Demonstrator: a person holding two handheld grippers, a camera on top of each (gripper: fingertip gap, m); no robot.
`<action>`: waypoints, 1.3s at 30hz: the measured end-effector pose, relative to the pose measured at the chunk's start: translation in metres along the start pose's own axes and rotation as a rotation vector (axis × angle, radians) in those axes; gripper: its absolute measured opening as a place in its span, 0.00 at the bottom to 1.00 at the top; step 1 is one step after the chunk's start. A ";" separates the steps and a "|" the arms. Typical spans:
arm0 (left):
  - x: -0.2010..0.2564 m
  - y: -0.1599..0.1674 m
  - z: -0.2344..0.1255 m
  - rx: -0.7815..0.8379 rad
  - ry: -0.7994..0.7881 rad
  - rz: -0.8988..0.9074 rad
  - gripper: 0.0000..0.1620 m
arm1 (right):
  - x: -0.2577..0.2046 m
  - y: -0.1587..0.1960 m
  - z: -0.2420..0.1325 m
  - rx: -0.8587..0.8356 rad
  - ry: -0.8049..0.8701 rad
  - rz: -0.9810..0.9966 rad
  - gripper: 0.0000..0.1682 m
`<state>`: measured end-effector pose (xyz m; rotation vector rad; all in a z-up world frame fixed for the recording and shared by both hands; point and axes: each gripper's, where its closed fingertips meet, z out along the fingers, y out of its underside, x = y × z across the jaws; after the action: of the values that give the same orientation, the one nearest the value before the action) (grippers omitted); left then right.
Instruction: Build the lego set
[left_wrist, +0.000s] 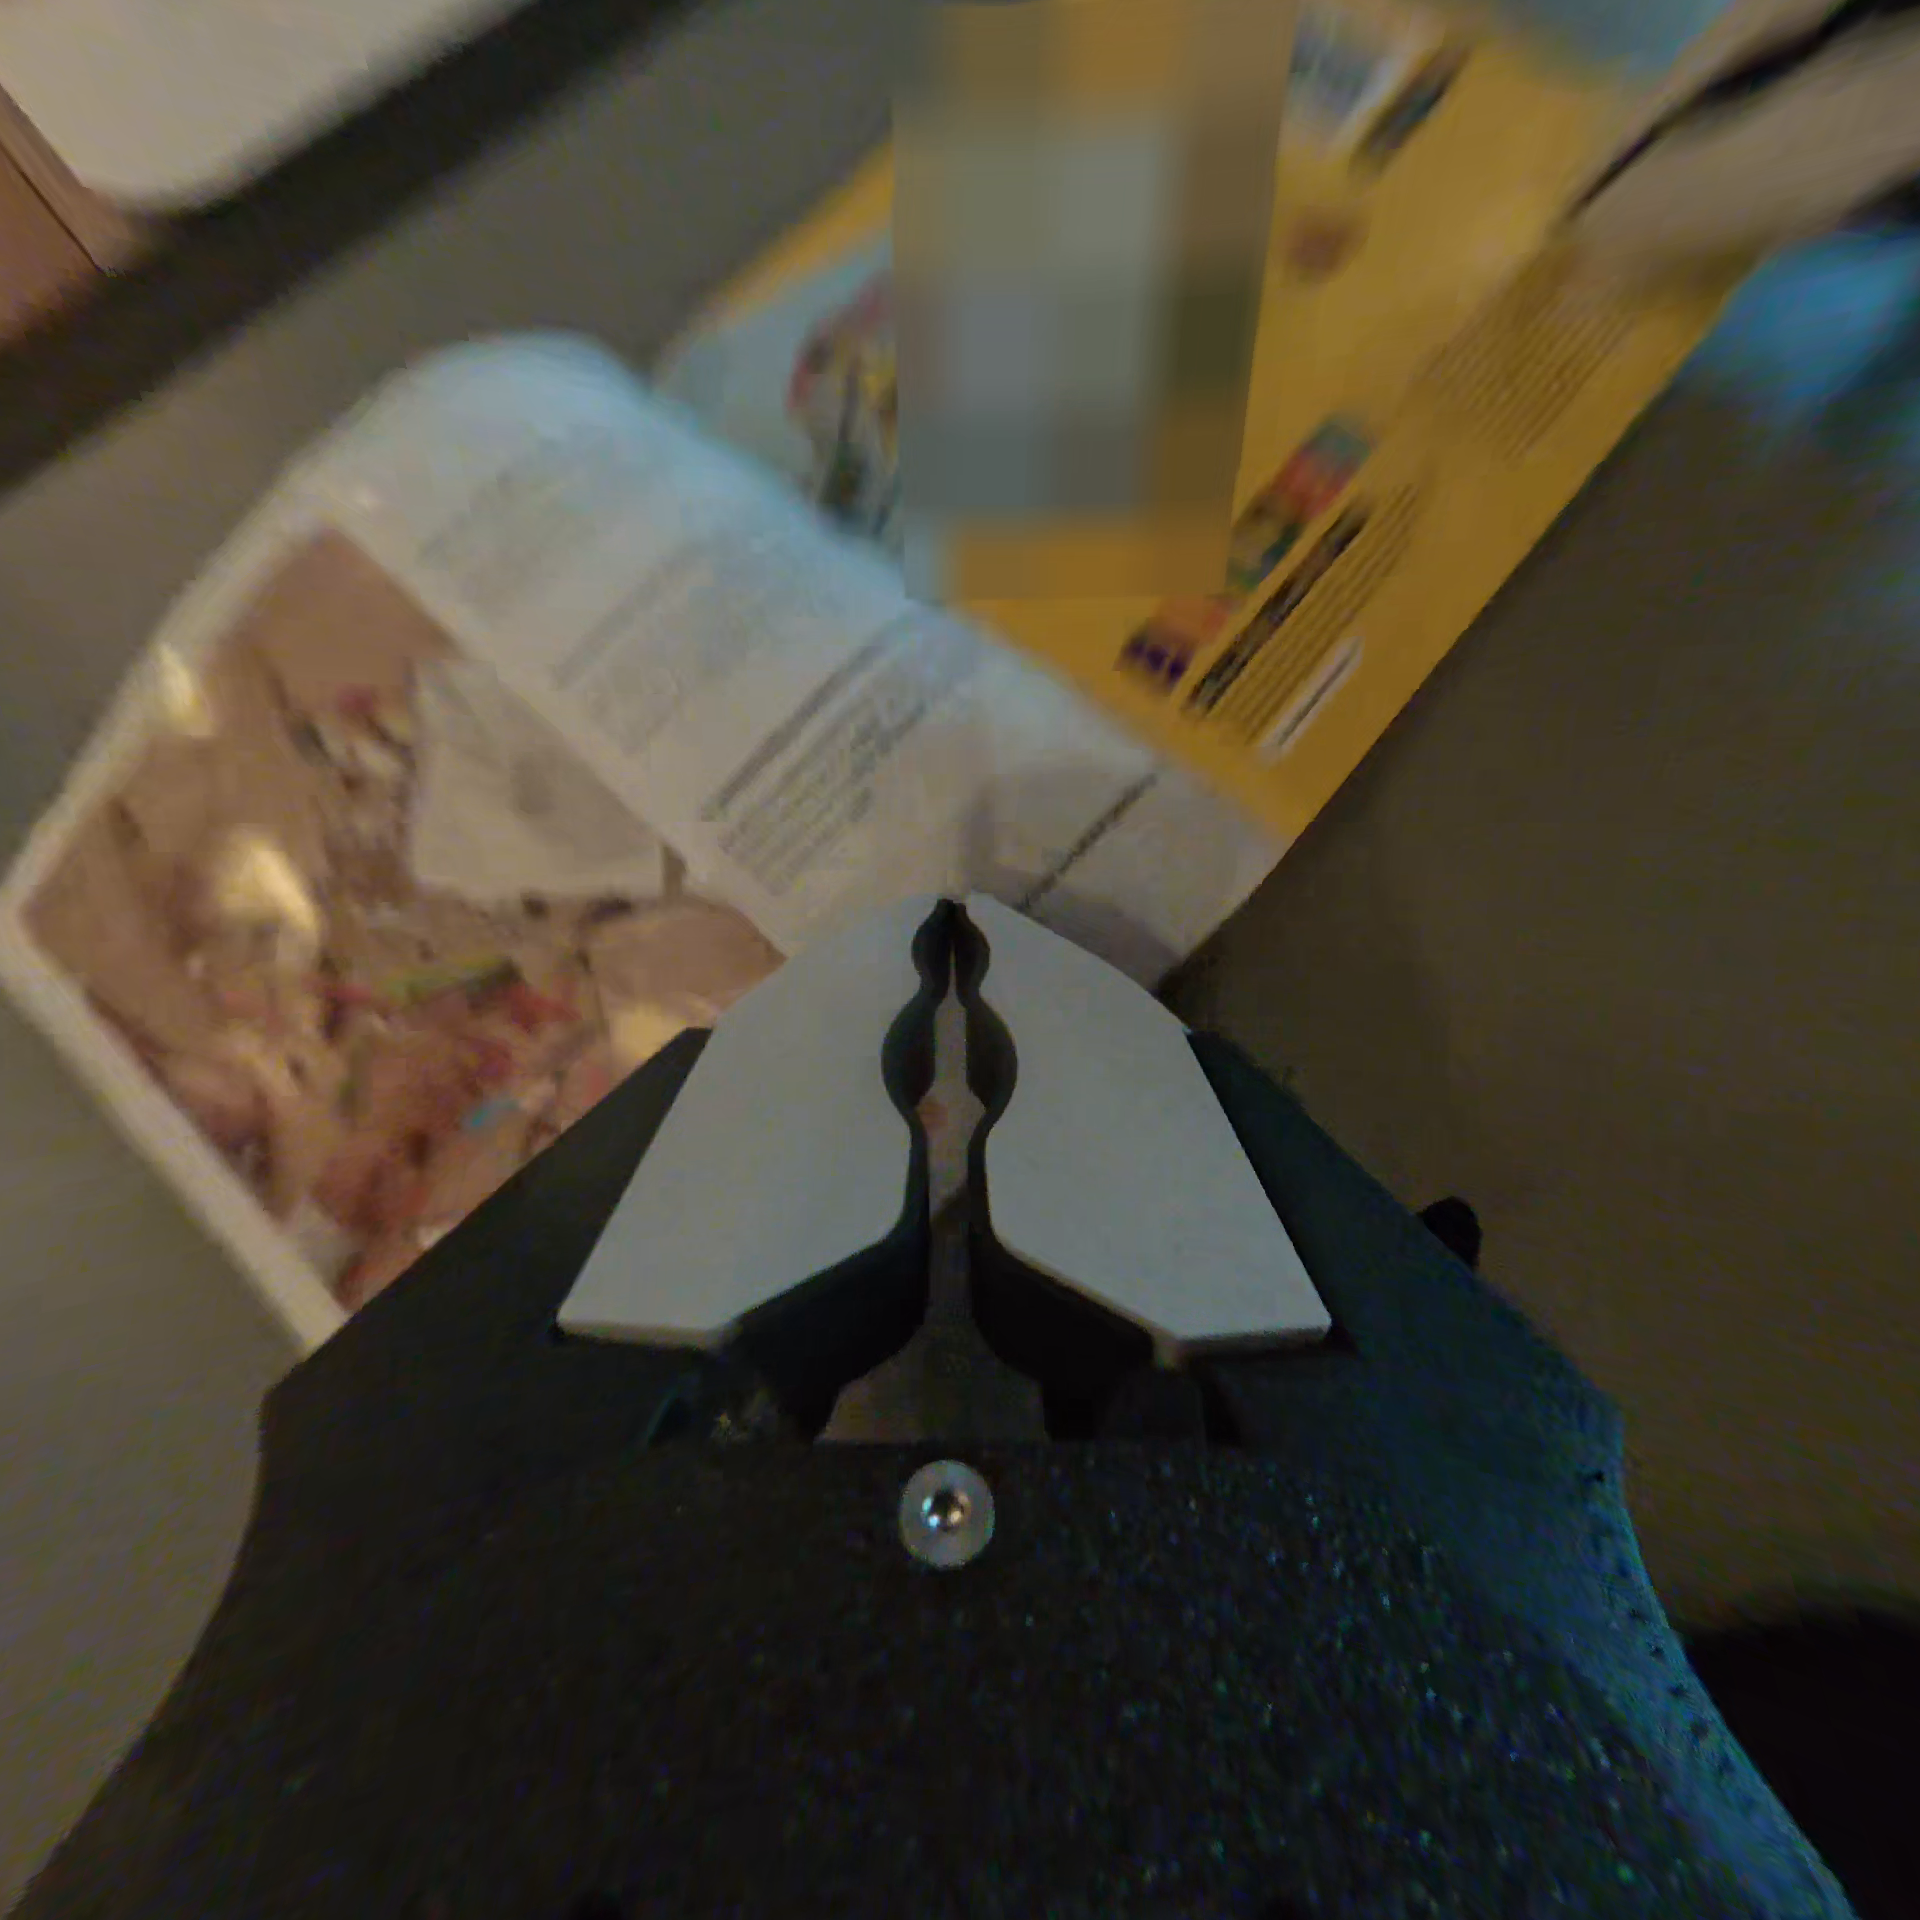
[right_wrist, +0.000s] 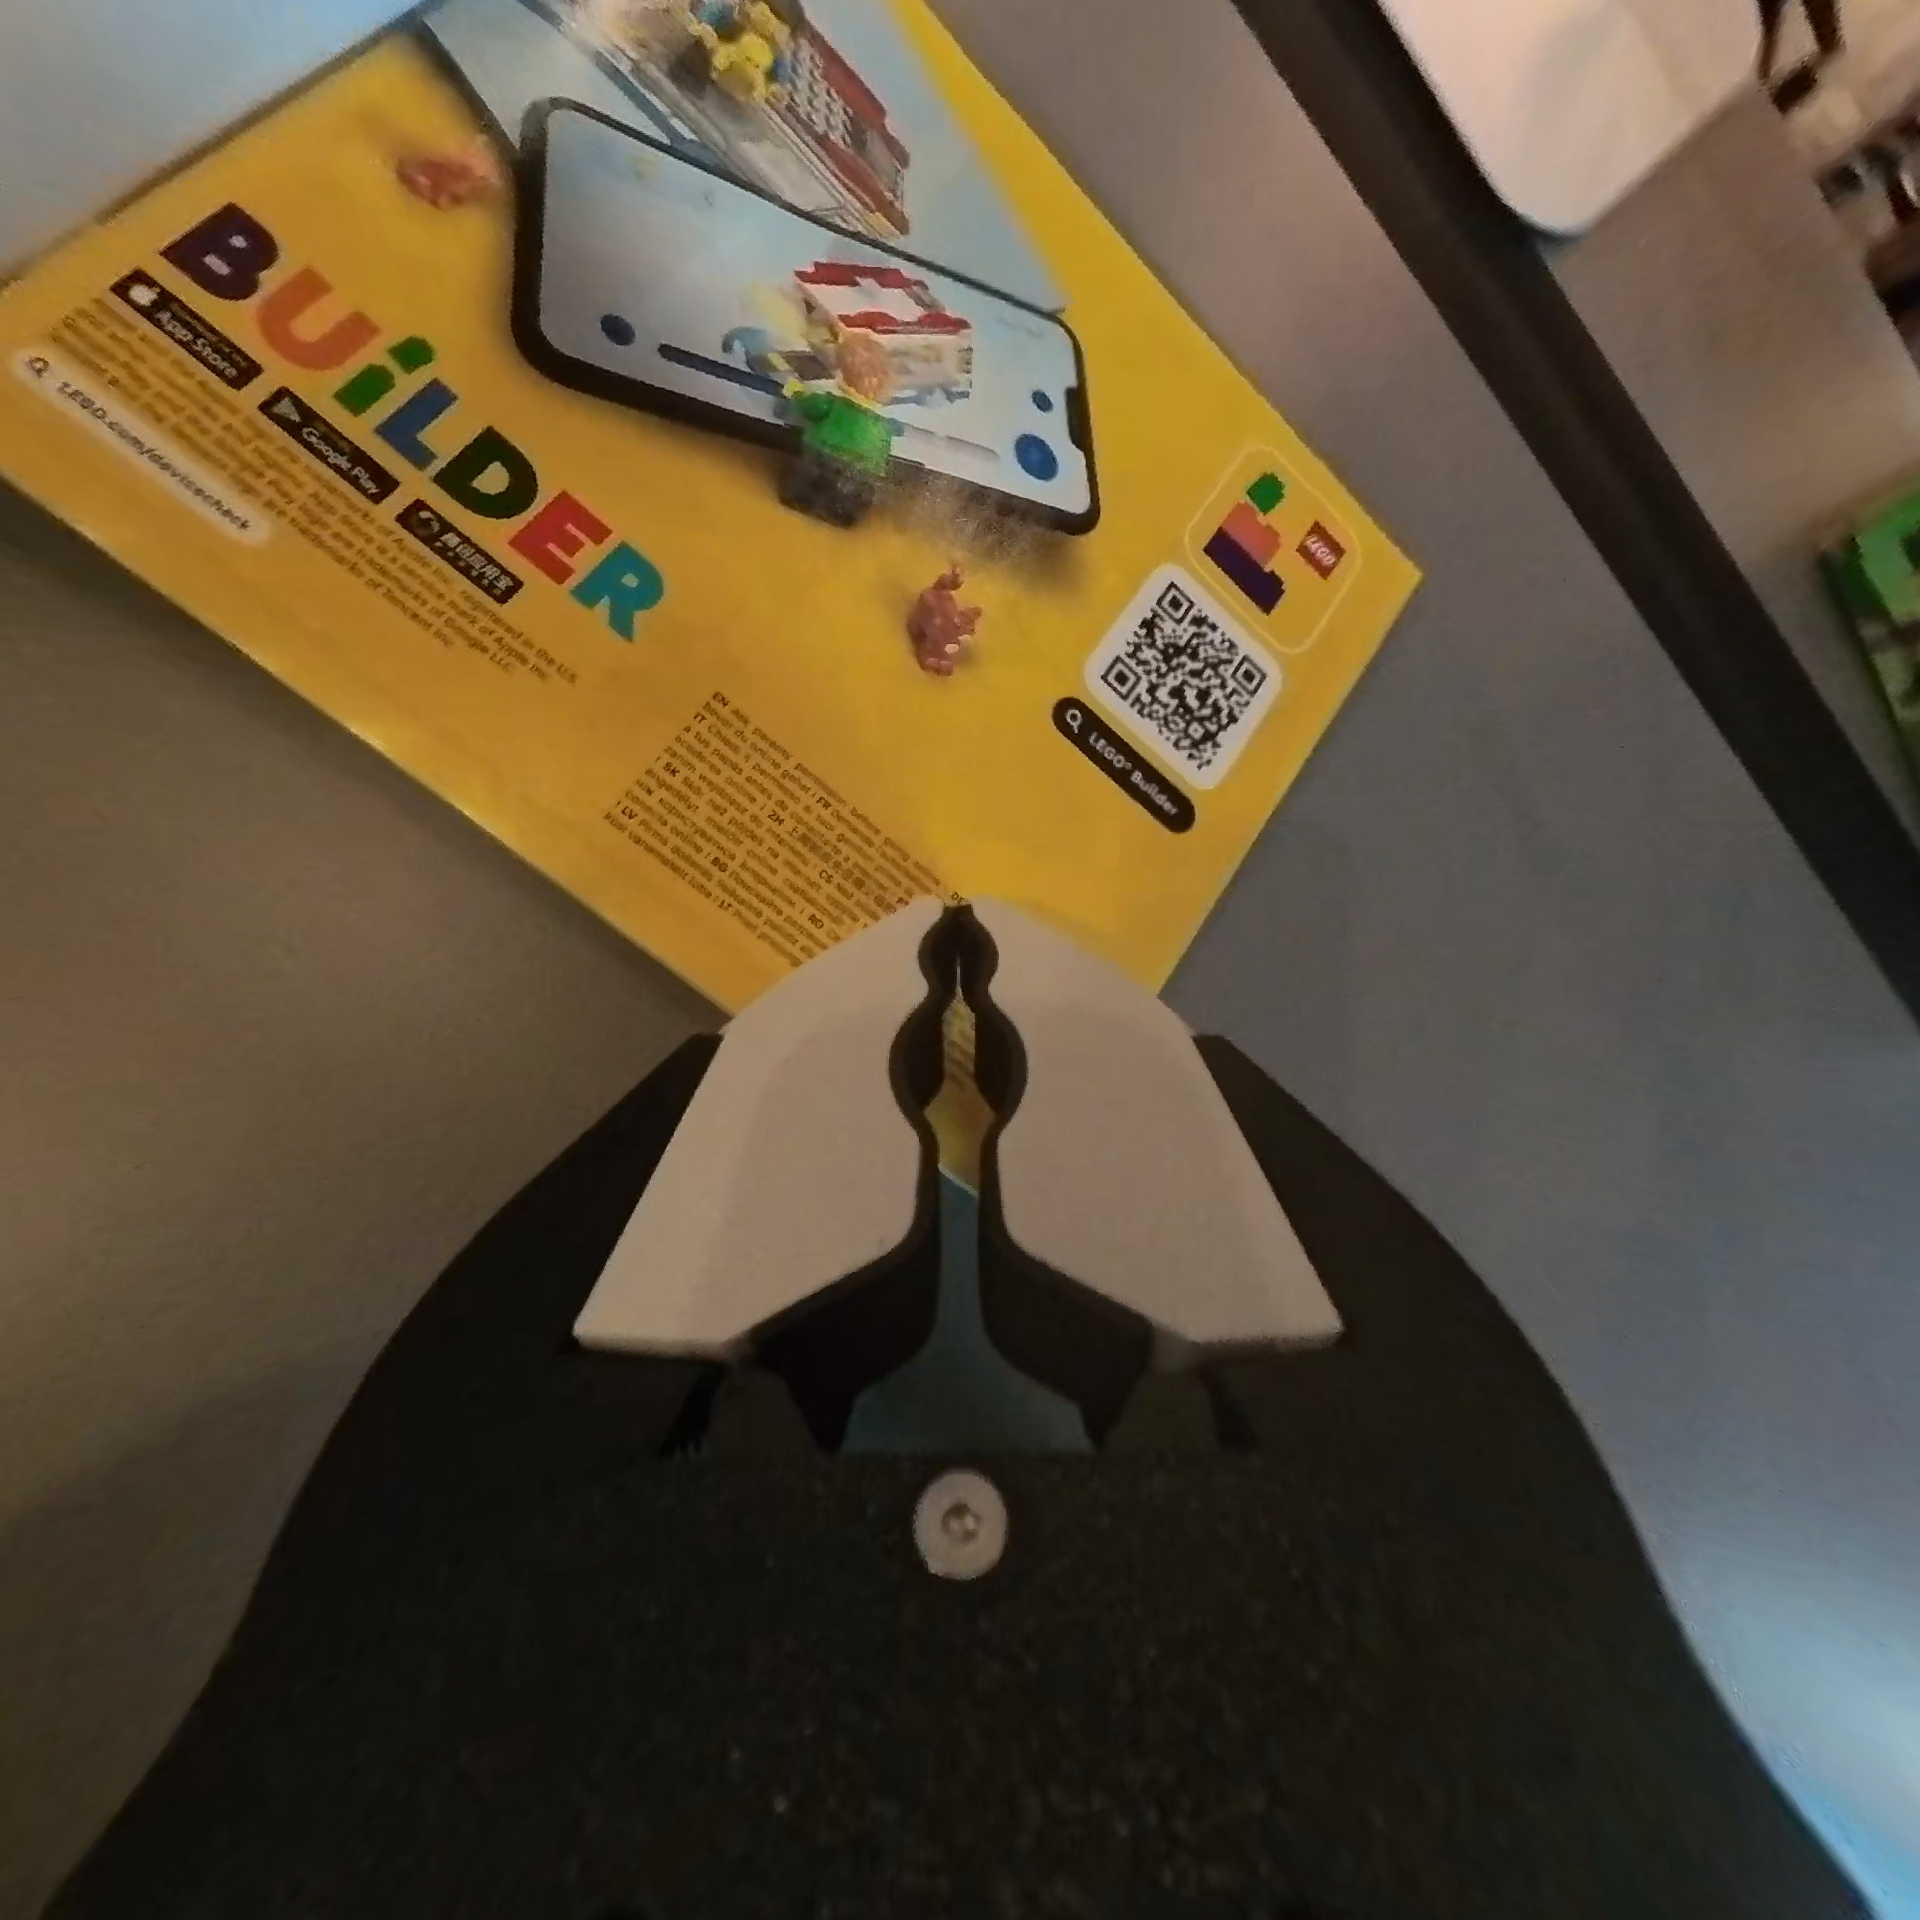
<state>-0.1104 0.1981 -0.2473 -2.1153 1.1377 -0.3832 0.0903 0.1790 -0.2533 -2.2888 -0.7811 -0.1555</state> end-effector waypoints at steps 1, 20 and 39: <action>-0.003 0.006 0.005 -0.024 -0.021 0.018 0.00 | 0.001 0.002 -0.001 -0.003 0.006 0.014 0.00; -0.016 0.027 -0.010 -0.107 -0.140 0.034 0.00 | -0.004 0.017 -0.016 0.060 -0.153 0.216 0.00; -0.022 -0.029 -0.037 0.046 -0.155 -0.066 0.00 | 0.013 -0.038 -0.059 0.192 -0.117 0.207 0.00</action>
<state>-0.1254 0.2113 -0.1991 -2.1064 0.9634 -0.2678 0.0854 0.1686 -0.1831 -2.1924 -0.5845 0.1437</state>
